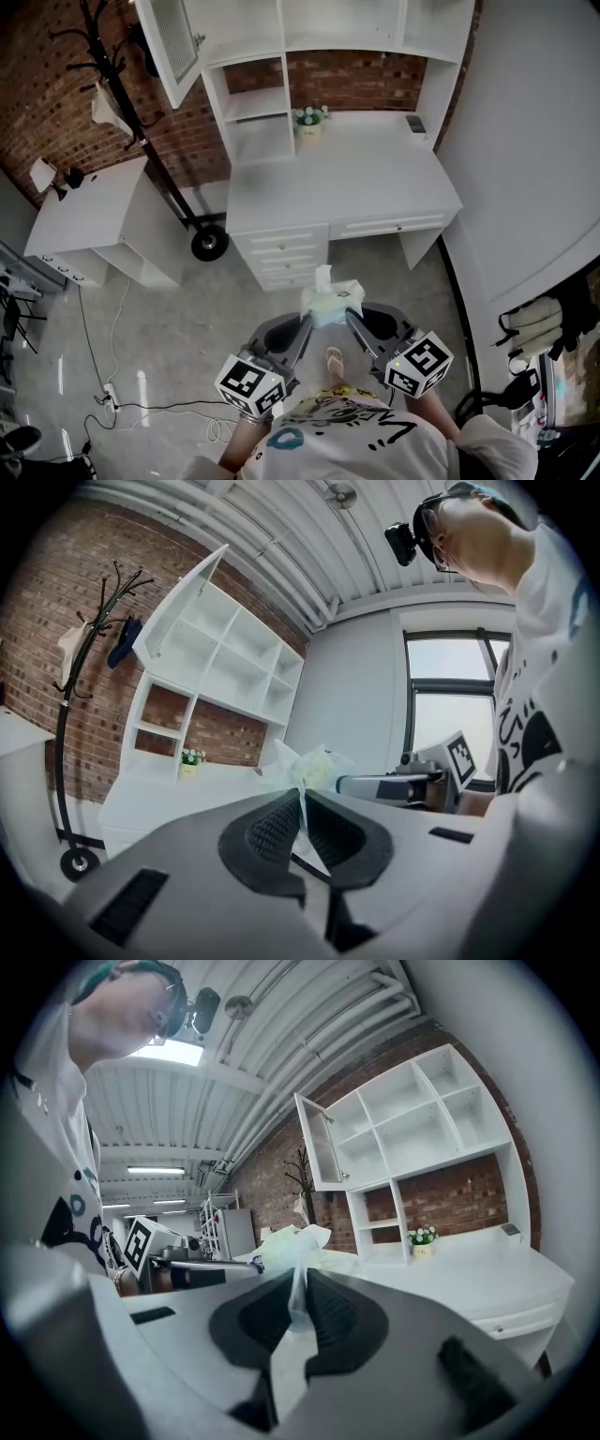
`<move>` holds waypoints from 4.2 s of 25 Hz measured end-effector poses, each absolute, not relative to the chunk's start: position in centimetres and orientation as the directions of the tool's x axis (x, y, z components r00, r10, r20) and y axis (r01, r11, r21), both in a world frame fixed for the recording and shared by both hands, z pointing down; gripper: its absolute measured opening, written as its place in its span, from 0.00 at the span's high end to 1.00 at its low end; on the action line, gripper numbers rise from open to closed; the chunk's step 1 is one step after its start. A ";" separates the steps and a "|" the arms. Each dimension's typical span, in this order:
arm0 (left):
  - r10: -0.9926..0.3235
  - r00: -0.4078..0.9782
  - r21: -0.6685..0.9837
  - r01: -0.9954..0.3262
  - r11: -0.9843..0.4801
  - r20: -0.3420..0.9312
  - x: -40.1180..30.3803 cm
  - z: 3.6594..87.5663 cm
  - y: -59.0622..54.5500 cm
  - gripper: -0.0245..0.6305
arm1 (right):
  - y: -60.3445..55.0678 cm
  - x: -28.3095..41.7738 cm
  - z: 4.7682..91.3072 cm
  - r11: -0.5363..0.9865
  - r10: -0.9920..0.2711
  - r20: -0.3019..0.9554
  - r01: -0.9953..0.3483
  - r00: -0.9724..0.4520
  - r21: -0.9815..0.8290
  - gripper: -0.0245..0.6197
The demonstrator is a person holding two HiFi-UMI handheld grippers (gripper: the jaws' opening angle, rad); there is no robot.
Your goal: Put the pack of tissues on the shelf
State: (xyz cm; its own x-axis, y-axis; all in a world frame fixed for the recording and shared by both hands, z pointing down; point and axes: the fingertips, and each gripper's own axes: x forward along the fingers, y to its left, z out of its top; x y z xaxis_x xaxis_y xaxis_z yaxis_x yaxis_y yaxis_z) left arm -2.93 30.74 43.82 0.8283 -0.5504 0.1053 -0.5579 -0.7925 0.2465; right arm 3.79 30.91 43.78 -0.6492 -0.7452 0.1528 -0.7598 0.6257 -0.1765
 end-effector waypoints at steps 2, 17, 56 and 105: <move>-0.560 0.822 0.244 -0.567 -0.787 0.105 -2.7 43.6 29.1 0.93 | 29.2 4.0 43.5 0.636 -0.738 0.152 -0.752 -0.658 -0.170 0.90; -0.641 0.766 0.209 -0.635 -0.743 0.049 1.2 41.1 16.6 0.93 | 16.6 7.9 40.5 0.684 -0.713 0.090 -0.718 -0.696 -0.128 0.90; -0.638 0.770 0.142 -0.635 -0.759 0.031 -3.7 39.6 -12.1 0.93 | -11.7 2.8 38.6 0.688 -0.718 0.061 -0.720 -0.694 -0.089 0.90; -0.837 0.503 -0.141 -0.864 -0.483 -0.216 -6.0 23.8 -33.7 0.93 | -34.3 0.5 22.3 0.769 -0.565 -0.184 -0.594 -0.805 0.236 0.90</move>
